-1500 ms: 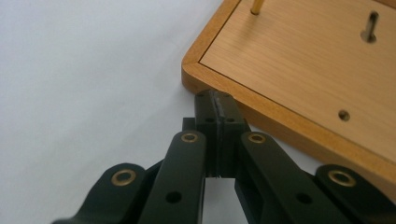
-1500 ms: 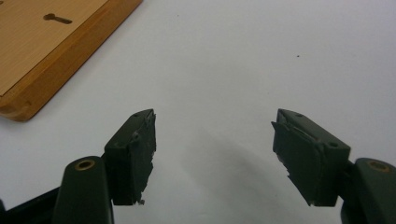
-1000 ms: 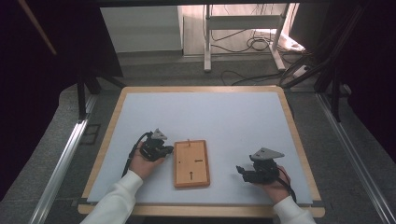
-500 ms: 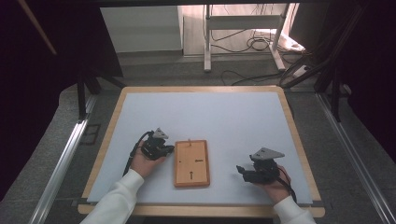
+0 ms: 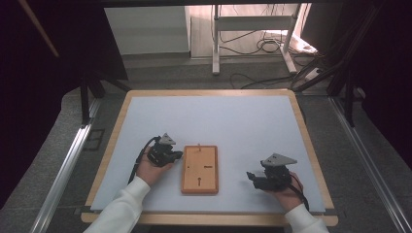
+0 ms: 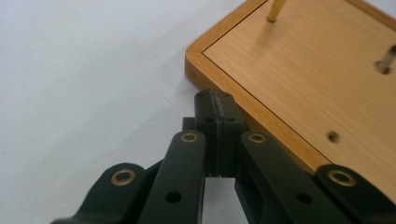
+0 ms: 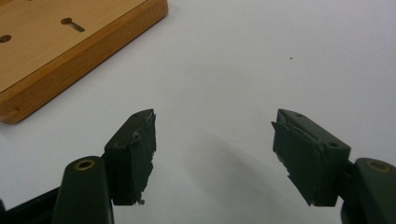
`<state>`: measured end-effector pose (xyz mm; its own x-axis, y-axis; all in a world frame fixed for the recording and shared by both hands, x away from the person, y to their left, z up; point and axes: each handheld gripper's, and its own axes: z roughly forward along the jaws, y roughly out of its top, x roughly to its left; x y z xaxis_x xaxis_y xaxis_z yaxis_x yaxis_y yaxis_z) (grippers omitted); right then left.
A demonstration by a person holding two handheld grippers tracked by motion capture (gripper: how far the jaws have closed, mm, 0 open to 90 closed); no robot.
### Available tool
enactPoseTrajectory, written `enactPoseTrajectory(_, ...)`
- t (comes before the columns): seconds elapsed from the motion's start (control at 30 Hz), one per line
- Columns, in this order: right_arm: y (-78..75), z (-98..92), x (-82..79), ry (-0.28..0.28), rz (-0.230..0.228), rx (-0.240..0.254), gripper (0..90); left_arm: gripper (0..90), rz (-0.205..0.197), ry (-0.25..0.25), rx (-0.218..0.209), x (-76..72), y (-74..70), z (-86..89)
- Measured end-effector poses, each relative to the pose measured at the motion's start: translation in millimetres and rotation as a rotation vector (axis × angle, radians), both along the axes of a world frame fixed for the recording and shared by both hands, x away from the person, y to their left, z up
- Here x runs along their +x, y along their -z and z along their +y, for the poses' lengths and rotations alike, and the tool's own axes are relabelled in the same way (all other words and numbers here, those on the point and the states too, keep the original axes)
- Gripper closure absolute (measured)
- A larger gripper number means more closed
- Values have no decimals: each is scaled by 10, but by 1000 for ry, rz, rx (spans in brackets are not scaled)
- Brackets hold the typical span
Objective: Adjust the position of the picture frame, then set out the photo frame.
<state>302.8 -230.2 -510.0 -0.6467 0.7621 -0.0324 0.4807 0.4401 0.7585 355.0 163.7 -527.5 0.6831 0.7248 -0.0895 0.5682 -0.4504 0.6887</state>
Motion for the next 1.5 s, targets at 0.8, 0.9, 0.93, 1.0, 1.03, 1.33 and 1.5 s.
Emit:
enactPoseTrajectory(0.8,-17,-12,-103,-29,-52,39,295,363,-73,43,-103,-235,-125,60)
enactPoseTrajectory(0.9,-27,-2,-111,-37,-57,43,294,348,-82,54,-101,-226,-137,35)
enactPoseTrajectory(0.93,-28,1,-112,-40,-58,44,294,347,-86,58,-101,-219,-142,27)
enactPoseTrajectory(1.0,-25,5,-111,-44,-57,47,293,343,-91,68,-107,-196,-150,10)
enactPoseTrajectory(1.03,-22,8,-110,-47,-56,48,293,343,-93,73,-110,-182,-149,2)
enactPoseTrajectory(1.33,-17,44,-118,-52,-55,46,290,350,-96,101,-113,-40,-184,-117)
enactPoseTrajectory(1.5,-26,75,-135,-63,-60,52,288,358,-104,113,-99,65,-177,-196)
